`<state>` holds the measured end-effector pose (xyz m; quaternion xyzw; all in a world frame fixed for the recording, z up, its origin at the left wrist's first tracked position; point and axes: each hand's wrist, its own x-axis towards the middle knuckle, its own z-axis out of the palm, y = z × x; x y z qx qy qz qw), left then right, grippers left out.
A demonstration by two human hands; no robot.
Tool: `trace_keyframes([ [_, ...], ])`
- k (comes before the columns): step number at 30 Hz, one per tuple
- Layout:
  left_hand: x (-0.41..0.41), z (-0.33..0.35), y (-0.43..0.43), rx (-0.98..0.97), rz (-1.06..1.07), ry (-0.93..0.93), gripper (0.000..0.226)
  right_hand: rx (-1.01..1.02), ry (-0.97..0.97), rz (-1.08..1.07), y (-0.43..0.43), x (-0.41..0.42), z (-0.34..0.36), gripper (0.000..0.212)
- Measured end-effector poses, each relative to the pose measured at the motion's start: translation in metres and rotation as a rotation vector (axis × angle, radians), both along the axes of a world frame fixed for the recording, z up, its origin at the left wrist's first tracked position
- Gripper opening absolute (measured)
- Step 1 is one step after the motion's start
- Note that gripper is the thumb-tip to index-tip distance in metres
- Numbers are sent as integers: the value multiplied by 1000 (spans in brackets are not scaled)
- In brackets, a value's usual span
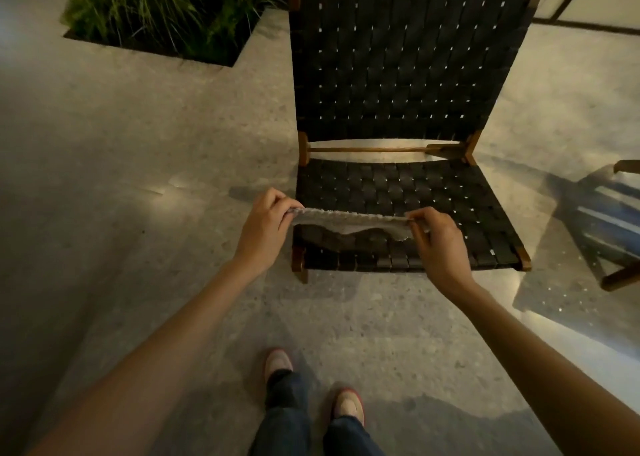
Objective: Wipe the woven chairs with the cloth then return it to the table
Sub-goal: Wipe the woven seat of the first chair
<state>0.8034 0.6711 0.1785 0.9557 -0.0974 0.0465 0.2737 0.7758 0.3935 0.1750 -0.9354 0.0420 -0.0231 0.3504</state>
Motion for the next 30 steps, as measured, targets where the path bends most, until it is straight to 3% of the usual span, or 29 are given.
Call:
trace_keyframes([
  [8, 23, -156, 22, -96, -161, 104, 18, 110, 48, -34, 9, 7, -153, 13],
  [14, 39, -251, 30, -274, -14, -121, 17, 103, -171, -88, 14, 30, -240, 8],
  [20, 110, -303, 16, -407, 64, -143, 21, 7, -259, -123, 15, 105, -295, 13],
  [30, 167, -329, -7, -212, 92, -117, 51, -304, -102, -213, 4, 140, -346, 40],
])
